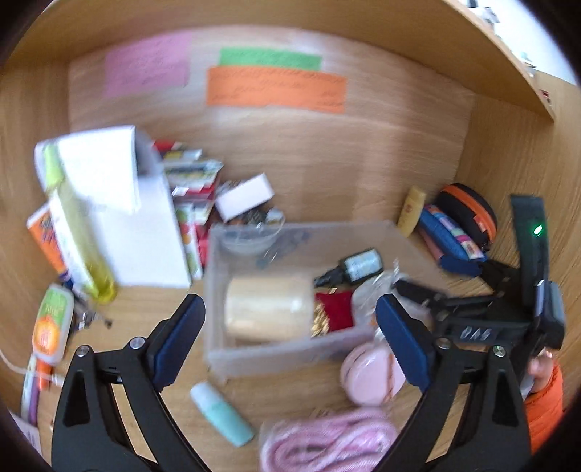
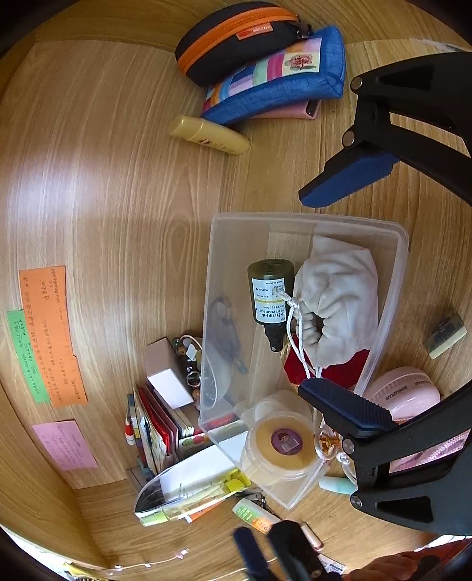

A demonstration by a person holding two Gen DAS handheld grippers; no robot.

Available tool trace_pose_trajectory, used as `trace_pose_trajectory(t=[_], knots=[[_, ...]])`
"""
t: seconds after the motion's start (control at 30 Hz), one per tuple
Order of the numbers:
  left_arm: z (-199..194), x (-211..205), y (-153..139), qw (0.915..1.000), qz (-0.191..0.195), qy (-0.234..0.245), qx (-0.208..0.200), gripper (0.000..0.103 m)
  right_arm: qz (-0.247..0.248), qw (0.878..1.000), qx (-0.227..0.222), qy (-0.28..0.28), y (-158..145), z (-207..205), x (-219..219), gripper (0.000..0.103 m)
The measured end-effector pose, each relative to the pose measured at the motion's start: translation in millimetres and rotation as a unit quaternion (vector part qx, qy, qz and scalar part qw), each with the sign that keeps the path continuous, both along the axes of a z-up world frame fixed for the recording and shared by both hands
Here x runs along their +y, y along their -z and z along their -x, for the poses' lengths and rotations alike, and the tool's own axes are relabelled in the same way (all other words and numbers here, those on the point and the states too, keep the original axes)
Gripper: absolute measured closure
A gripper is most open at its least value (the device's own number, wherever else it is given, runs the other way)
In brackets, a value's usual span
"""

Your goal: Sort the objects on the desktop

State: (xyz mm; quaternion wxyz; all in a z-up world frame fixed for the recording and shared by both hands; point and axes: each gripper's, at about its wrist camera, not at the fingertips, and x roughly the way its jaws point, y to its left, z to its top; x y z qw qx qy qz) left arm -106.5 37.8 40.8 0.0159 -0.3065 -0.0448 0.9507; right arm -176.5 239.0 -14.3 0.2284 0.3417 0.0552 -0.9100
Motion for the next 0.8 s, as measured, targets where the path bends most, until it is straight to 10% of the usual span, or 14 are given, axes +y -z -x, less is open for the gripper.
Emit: trace_pose_trajectory(t=[0.27,0.5,0.8], knots=[[-24.3,-2.2,15.5,0.9996,-0.007,0.005,-0.027,0.007,0.003,1.000,0.002,-0.001,1.0,-22.4,9.9,0.004],[-50.3,19.5,38.2,0.9934,0.096,0.035,-0.051,0.007,-0.004,1.000,-0.013,0.000,8.6,-45.3,26.6,0.004],[-80.3,5.7,63.7,0.9840,0.104,0.074,-0.124,0.007,-0.022,0.999,-0.023,-0.007,21.2,-63.4,37.1,0.004]])
